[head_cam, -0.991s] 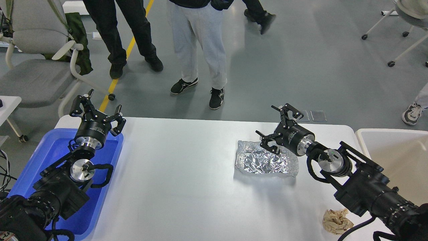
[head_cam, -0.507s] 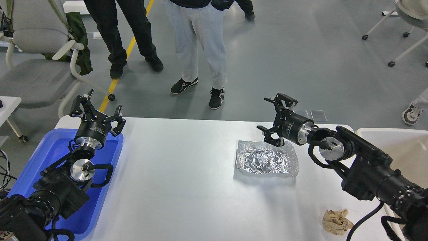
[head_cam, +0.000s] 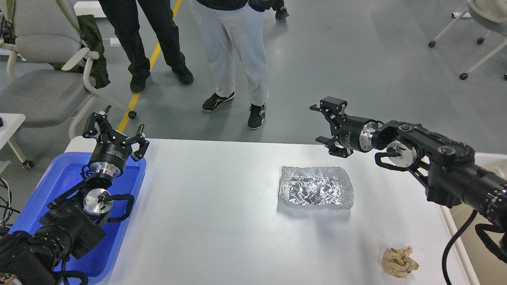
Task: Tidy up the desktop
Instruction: 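Raise the right gripper and swing it outward, opening it, then lower the open right gripper to the side of the foil container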
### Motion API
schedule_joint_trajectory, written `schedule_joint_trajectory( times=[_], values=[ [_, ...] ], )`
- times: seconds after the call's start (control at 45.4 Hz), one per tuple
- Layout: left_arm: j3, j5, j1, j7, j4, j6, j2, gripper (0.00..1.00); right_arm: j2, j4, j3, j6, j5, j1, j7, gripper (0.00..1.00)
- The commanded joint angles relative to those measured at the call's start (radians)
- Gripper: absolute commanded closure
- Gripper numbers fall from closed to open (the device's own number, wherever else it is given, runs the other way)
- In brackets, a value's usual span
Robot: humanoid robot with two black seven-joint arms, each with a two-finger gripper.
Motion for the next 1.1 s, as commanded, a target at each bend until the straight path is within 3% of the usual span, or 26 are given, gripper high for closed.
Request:
schedule_joint_trajectory(
  times=[0.0, 0.551, 0.771, 1.079],
  values=[
    [0.000, 0.000, 0.000, 0.000, -0.001, 0.000, 0.000, 0.00, -0.025, 0.023, -0.147, 0.011, -0.155, 0.073, 0.001, 0.00],
    [-0.002, 0.000, 0.000, 0.000, 0.000, -0.001, 0.000, 0.00, 0.015, 0.043, -0.415, -0.068, -0.469, 0.127, 0.001, 0.00],
    [-0.002, 0.000, 0.000, 0.000, 0.000, -0.001, 0.000, 0.00, 0.067, -0.003, -0.452, -0.146, -0.494, 0.104, 0.001, 0.00],
    [-0.002, 0.000, 0.000, 0.000, 0.000, -0.001, 0.000, 0.00, 0.110, -0.029, -0.475, -0.180, -0.543, 0.038, 0.001, 0.00]
  ],
)
